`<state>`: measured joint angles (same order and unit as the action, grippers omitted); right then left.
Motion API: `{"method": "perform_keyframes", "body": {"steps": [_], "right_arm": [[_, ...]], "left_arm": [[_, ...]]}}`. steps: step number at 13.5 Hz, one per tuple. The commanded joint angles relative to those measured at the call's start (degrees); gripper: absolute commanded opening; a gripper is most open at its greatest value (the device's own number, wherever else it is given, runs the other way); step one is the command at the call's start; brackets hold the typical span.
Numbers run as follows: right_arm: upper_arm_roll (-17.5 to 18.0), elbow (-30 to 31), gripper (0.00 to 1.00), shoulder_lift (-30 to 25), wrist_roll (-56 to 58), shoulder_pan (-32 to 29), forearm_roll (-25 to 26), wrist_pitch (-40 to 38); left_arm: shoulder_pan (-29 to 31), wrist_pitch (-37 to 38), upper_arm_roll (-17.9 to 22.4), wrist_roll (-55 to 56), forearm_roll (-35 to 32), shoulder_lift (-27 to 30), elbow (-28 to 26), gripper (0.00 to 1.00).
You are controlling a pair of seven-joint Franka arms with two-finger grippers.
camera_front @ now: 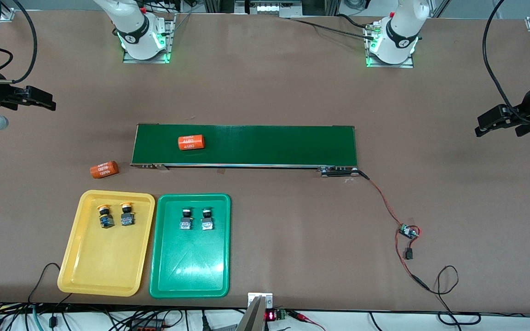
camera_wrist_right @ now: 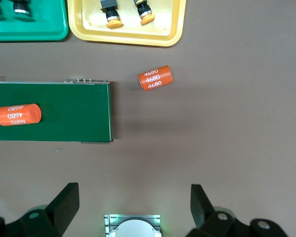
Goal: Sort buttons by color to trays
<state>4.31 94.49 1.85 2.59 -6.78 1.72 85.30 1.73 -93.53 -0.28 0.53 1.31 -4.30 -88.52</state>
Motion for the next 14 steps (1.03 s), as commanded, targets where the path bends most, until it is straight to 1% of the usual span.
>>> {"method": "perform_keyframes", "body": {"steps": [1,10,14], "right_arm": [[1.0,-1.1,1.00,0.4,-0.3,-0.7,0.7,-0.2],[1.1,-1.2,1.00,0.4,-0.2,-0.8,0.7,0.7],[1.1,-1.2,1.00,1.2,-0.3,-0.8,0.1,5.3]], "left_arm": [[0.6,0.5,-0.2,-1.2,0.5,0.5,0.1,1.00],[0.6,0.4,-0.1,-1.2,0.5,0.5,0.1,1.00],[0.6,0.3,-0.1,-1.2,0.5,0.5,0.1,1.00]]}}
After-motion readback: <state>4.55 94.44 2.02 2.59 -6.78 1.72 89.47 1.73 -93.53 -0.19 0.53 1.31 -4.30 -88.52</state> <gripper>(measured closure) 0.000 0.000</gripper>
